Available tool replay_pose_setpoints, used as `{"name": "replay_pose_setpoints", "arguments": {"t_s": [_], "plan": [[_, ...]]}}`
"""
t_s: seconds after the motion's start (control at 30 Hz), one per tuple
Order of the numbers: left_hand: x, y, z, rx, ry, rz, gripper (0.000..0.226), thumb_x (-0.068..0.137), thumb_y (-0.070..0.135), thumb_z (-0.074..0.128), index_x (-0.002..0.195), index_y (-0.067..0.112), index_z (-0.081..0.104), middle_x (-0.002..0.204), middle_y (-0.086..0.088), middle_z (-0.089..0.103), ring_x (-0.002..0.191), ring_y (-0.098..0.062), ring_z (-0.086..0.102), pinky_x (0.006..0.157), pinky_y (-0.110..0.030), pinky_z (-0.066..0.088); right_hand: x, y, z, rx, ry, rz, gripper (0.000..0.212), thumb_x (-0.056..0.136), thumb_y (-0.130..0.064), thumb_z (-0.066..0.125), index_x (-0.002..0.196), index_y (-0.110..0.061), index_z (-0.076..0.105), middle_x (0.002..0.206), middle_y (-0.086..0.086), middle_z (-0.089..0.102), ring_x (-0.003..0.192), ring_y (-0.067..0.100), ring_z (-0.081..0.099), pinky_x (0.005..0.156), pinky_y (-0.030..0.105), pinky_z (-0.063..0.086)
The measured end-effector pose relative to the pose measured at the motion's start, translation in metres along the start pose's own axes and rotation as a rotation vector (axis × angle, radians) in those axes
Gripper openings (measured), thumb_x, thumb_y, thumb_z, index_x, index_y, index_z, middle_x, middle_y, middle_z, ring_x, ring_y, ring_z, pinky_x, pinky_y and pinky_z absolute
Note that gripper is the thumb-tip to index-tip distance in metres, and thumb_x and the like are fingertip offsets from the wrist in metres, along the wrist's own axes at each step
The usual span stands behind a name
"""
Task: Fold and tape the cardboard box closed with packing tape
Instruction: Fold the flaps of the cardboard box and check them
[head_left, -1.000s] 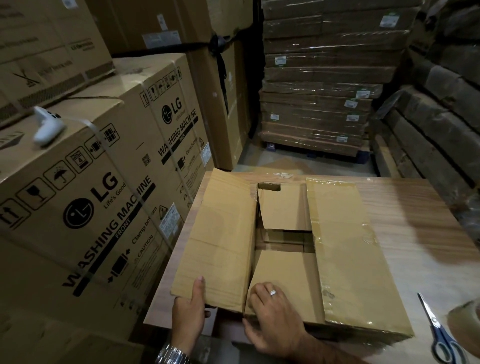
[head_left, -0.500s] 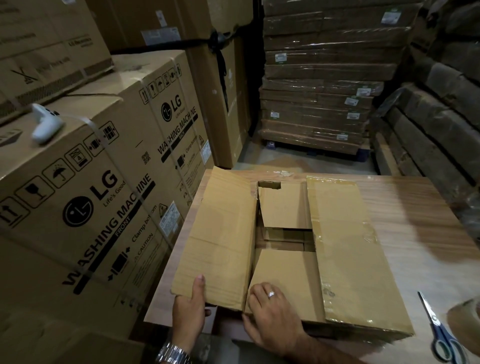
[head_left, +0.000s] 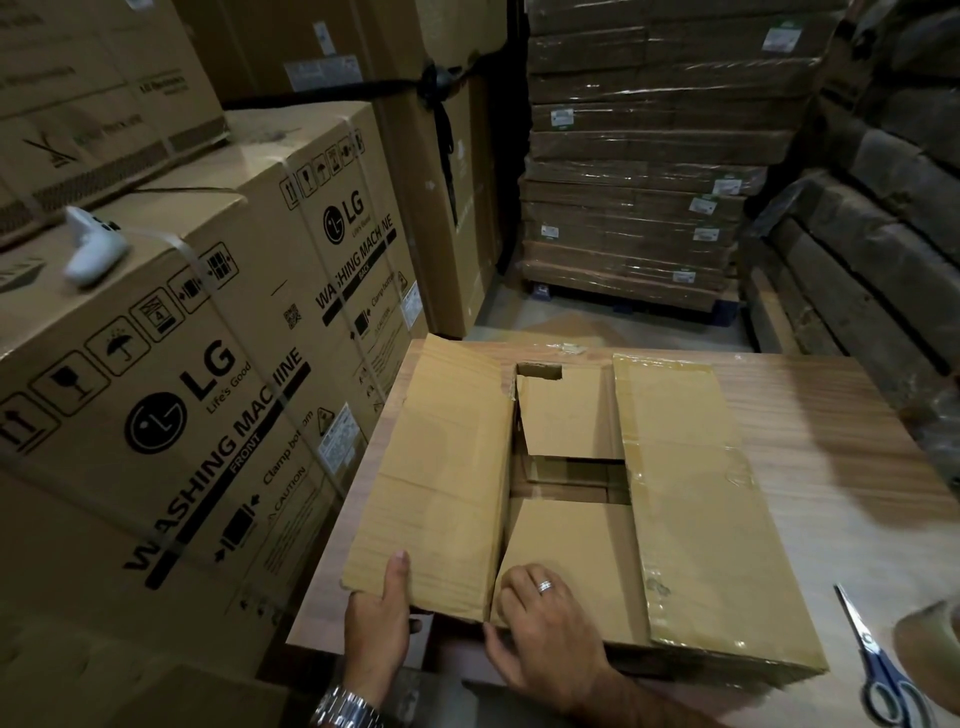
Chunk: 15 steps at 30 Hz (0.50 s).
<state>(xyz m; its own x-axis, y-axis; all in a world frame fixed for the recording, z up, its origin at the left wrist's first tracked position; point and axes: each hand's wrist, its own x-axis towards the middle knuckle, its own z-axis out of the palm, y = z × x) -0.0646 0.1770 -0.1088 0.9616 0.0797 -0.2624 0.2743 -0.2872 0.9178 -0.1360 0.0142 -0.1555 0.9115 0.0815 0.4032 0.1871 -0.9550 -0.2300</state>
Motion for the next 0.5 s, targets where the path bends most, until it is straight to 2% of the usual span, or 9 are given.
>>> {"name": "replay_pose_setpoints", "arguments": {"t_s": [0.17,0.37,0.5], "plan": [[-0.0001,0.0011,0.0006,-0.001,-0.004,-0.002,0.018,0.099,0.034,0.049,0.116,0.031,0.049,0.093,0.009,0.061,0.084,-0.016,0.062,0.072,-0.048,0.059,-0.0007,0.0016,0.0037,-0.022,-0.002,-0.012,0.028,0.070,-0.040,0.065,0.075,-0.013,0.063,0.083,0.005,0.059,0.075,0.023,0.056,0.071,0.031,0.049],[-0.0009,0.0015,0.0005,0.001,-0.012,0.001,0.019,0.099,0.035,0.048,0.117,0.031,0.049,0.096,0.005,0.063,0.087,-0.020,0.063,0.067,-0.042,0.059,-0.0013,0.0019,0.0058,-0.039,-0.017,-0.019,0.028,0.067,-0.040,0.065,0.075,-0.013,0.063,0.083,0.005,0.060,0.075,0.023,0.056,0.068,0.032,0.053],[-0.0004,0.0005,-0.0004,0.005,0.001,0.004,0.015,0.099,0.033,0.049,0.113,0.027,0.052,0.090,0.005,0.064,0.079,-0.018,0.064,0.069,-0.044,0.060,-0.0022,0.0022,0.0041,-0.068,-0.031,-0.035,0.032,0.064,-0.042,0.065,0.077,-0.014,0.063,0.084,0.005,0.060,0.077,0.022,0.053,0.067,0.032,0.053]]}}
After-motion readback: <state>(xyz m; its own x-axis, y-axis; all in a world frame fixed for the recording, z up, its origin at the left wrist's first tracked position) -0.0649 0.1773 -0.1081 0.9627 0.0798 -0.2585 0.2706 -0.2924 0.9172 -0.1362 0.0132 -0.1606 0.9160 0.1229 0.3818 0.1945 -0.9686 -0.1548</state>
